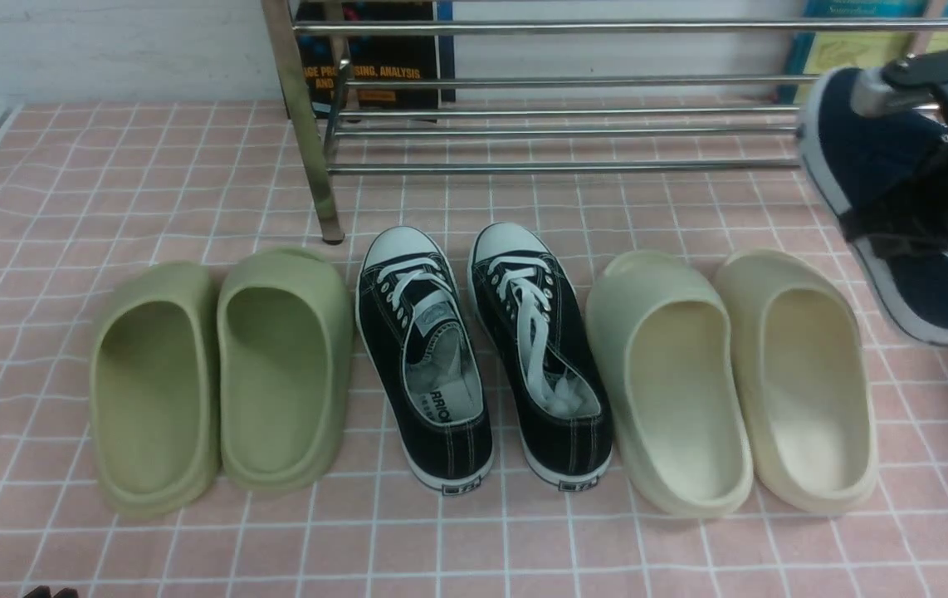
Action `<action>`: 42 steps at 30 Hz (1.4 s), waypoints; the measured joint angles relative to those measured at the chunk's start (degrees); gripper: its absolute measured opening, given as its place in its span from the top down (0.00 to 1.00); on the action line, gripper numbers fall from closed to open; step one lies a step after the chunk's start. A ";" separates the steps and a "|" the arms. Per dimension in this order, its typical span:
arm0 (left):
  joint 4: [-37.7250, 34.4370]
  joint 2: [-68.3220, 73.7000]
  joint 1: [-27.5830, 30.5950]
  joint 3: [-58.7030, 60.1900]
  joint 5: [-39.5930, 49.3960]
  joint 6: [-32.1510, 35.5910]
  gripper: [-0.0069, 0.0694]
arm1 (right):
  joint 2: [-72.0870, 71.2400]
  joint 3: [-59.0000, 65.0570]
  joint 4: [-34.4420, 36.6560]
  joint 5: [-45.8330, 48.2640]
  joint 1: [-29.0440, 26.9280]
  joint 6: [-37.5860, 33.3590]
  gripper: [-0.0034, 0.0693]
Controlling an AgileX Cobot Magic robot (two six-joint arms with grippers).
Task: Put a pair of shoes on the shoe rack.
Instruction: Use the right arm to put a shoe into the shoe rack
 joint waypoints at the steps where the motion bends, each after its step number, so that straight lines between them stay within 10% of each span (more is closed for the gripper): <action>1: 0.00 0.00 0.00 0.00 0.00 0.00 0.74 | 1.54 -2.03 0.24 -0.71 0.50 -0.16 0.92; 27: 0.19 0.00 0.00 0.00 0.00 0.00 0.72 | 35.27 -46.37 1.89 5.69 0.88 -0.39 0.91; 42: 0.23 0.00 0.00 0.00 0.00 0.00 0.70 | 29.80 -46.94 0.83 10.55 0.89 -1.45 0.45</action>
